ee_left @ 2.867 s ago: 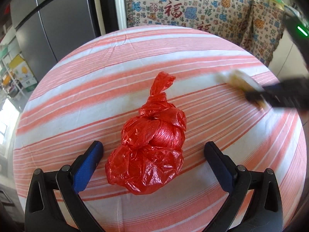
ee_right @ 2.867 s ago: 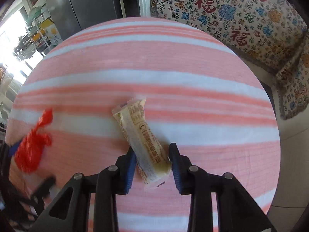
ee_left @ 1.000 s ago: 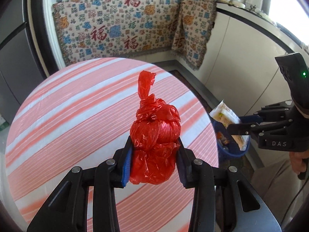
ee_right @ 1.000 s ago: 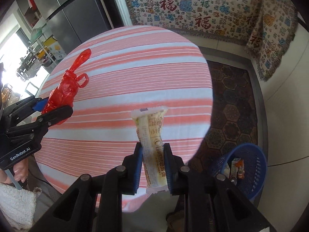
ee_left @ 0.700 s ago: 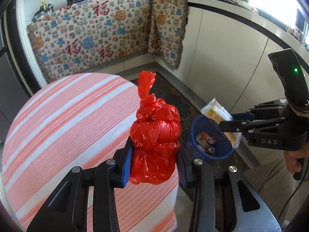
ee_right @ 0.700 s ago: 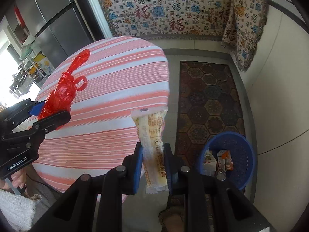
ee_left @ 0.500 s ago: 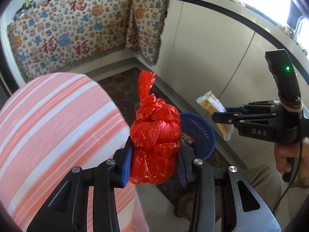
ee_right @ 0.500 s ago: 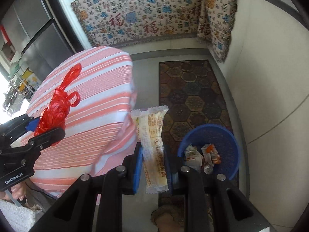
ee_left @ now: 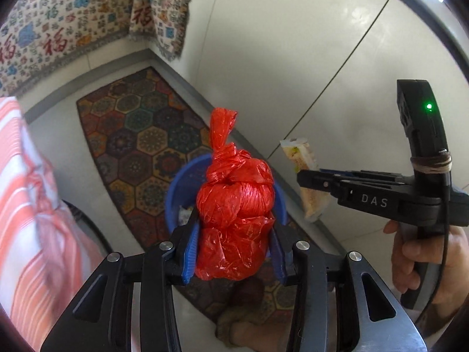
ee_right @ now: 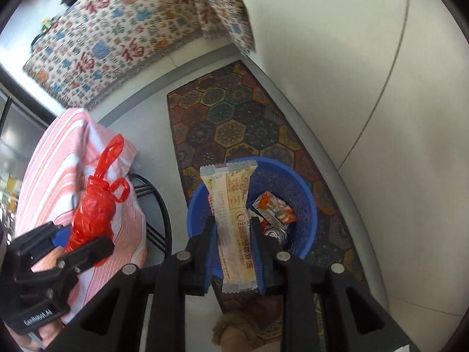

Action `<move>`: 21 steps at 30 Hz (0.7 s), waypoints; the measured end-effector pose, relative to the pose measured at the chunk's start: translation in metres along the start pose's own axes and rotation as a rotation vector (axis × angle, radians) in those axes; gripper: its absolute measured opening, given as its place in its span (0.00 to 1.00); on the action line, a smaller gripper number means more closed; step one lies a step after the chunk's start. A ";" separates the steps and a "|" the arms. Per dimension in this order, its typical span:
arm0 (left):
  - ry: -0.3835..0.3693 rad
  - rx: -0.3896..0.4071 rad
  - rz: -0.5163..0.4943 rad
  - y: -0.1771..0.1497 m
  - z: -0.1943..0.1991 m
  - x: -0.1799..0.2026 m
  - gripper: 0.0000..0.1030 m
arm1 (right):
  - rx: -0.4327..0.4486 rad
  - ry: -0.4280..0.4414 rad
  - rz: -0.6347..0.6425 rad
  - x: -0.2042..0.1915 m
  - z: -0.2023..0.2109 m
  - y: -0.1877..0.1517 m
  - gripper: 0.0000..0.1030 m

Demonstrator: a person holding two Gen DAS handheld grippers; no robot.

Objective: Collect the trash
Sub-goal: 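Carry the bag and snack bar over the wastebasket and open both tools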

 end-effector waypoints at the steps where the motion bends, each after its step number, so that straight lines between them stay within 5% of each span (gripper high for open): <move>1: 0.001 -0.005 -0.002 0.000 -0.008 0.002 0.42 | -0.010 0.008 -0.026 0.010 -0.008 0.000 0.23; 3: 0.006 -0.018 -0.005 0.002 -0.024 0.003 0.49 | -0.020 0.011 -0.064 0.027 -0.024 0.000 0.23; 5: 0.011 -0.029 -0.008 -0.001 -0.034 0.006 0.71 | -0.023 0.002 -0.093 0.040 -0.037 -0.001 0.30; 7: 0.032 -0.026 -0.016 0.000 -0.042 0.006 0.80 | -0.017 0.011 -0.138 0.051 -0.047 -0.003 0.62; 13: 0.076 0.049 -0.066 -0.006 -0.017 0.010 0.91 | 0.014 0.005 -0.208 0.074 -0.042 -0.012 0.75; 19: 0.145 0.055 -0.046 -0.012 0.036 0.002 0.99 | 0.090 -0.063 -0.122 0.053 0.022 -0.022 0.99; 21: 0.205 0.079 -0.075 -0.020 0.058 0.006 1.00 | 0.113 -0.102 -0.071 0.037 0.047 -0.033 1.00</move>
Point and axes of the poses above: each gripper's, at about its wrist camera, not at the fingertips, and z roughly against the way its jaws point, x to its right, y to its top, the point moved 1 cm from there along -z, roughly the way its jaws point, and after that the axes turned 11 degrees about x, right-handed, at the moved point
